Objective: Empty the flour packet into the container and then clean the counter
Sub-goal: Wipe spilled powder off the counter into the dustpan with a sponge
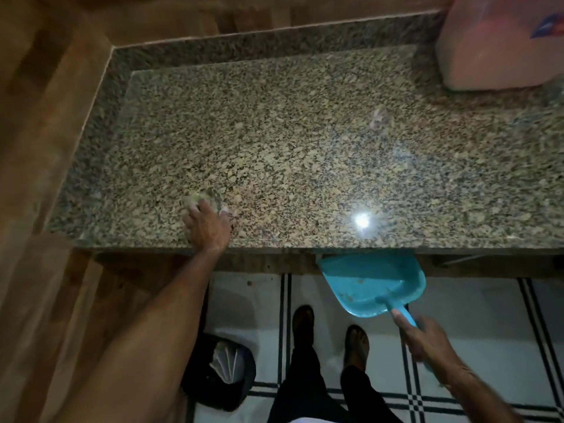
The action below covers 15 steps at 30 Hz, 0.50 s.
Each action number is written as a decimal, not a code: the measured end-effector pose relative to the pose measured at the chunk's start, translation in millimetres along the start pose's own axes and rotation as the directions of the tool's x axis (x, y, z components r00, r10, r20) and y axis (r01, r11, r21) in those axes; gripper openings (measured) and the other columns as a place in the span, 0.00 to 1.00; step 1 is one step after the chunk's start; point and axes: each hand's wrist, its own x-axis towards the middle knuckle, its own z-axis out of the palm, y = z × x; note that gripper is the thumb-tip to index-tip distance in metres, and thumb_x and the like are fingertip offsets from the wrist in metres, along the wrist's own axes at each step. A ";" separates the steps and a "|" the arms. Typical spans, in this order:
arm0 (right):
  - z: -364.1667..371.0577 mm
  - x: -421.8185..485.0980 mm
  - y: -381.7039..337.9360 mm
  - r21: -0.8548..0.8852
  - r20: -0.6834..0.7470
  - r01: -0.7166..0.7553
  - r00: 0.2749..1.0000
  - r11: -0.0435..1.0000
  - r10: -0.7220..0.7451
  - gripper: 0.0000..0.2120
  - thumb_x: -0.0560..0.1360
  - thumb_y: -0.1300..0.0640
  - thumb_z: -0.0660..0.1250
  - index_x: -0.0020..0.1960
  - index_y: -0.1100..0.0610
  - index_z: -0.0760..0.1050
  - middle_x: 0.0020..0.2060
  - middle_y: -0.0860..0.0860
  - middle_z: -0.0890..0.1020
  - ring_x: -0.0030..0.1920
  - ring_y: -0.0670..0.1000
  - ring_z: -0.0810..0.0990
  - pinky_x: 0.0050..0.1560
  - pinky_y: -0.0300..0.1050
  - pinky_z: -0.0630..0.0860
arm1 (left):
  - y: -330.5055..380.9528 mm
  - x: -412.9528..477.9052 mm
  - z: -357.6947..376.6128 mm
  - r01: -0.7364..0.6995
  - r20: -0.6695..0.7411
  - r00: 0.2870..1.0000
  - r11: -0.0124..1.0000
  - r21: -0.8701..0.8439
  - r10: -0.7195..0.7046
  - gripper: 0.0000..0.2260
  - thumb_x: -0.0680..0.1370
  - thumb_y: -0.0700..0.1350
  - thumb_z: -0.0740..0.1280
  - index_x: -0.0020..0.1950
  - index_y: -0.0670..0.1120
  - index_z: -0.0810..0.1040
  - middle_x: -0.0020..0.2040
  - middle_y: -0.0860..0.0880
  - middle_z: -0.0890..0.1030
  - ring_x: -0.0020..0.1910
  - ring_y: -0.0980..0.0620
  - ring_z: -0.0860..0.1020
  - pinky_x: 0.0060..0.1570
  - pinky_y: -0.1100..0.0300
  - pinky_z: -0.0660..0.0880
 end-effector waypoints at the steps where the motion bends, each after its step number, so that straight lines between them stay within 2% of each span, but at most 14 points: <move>1: 2.4 -0.4 -1.2 0.015 -0.010 -0.011 1.000 1.000 0.012 0.21 0.78 0.40 0.67 0.38 0.56 0.72 0.26 0.50 0.72 0.27 0.50 0.69 0.28 0.44 0.67 | 5.1 -0.7 4.7 -0.043 -0.023 0.999 0.998 0.038 0.044 0.26 0.82 0.53 0.64 0.76 0.42 0.62 0.76 0.35 0.63 0.70 0.35 0.66 0.61 0.40 0.74; 4: 10.7 2.2 -1.7 0.097 -0.020 -0.061 0.998 0.993 0.064 0.20 0.78 0.41 0.67 0.40 0.56 0.72 0.25 0.50 0.71 0.26 0.49 0.67 0.27 0.42 0.64 | 46.1 -21.6 17.6 -0.233 0.004 0.972 0.971 0.049 0.233 0.24 0.81 0.50 0.64 0.74 0.45 0.64 0.65 0.38 0.69 0.55 0.43 0.74 0.41 0.53 0.79; 6: 16.9 1.7 -1.7 0.144 -0.016 -0.095 0.995 0.985 0.098 0.19 0.78 0.41 0.68 0.41 0.56 0.73 0.26 0.49 0.70 0.26 0.48 0.66 0.27 0.41 0.63 | 85.1 -45.2 25.3 -0.364 0.070 0.929 0.931 -0.025 0.365 0.19 0.82 0.50 0.64 0.70 0.47 0.63 0.64 0.40 0.69 0.48 0.47 0.75 0.33 0.56 0.79; 8: 22.8 -1.8 -3.3 0.170 -0.008 -0.105 0.994 0.980 0.108 0.19 0.78 0.41 0.68 0.42 0.56 0.73 0.27 0.49 0.70 0.26 0.47 0.66 0.27 0.40 0.63 | 121.4 -67.4 32.8 -0.509 0.109 0.850 0.857 -0.079 0.515 0.18 0.82 0.53 0.63 0.68 0.49 0.63 0.64 0.42 0.69 0.48 0.49 0.75 0.34 0.57 0.76; 10: 27.4 -6.9 -5.2 0.205 -0.021 -0.095 0.995 0.974 0.101 0.18 0.79 0.41 0.68 0.43 0.55 0.73 0.27 0.49 0.69 0.26 0.47 0.65 0.26 0.41 0.62 | 144.4 -74.8 34.5 -0.569 0.159 0.795 0.810 -0.143 0.586 0.20 0.81 0.60 0.63 0.66 0.49 0.65 0.62 0.45 0.69 0.47 0.52 0.75 0.33 0.60 0.73; 13: 31.1 -15.4 -5.5 0.233 -0.067 -0.072 0.994 0.970 0.090 0.17 0.79 0.41 0.68 0.41 0.54 0.74 0.26 0.48 0.70 0.25 0.47 0.67 0.26 0.40 0.63 | 151.2 -61.2 23.4 -0.538 0.154 0.809 0.820 -0.195 0.568 0.19 0.81 0.65 0.57 0.60 0.50 0.69 0.55 0.48 0.71 0.41 0.54 0.73 0.31 0.62 0.70; 15: 32.9 -17.8 -2.6 0.248 -0.080 -0.062 0.993 0.967 0.084 0.18 0.78 0.39 0.68 0.39 0.52 0.72 0.25 0.47 0.71 0.25 0.47 0.67 0.26 0.41 0.64 | 141.5 -49.4 26.8 -0.604 0.117 0.780 0.788 -0.121 0.615 0.17 0.81 0.63 0.59 0.60 0.52 0.69 0.57 0.47 0.70 0.46 0.51 0.71 0.37 0.58 0.74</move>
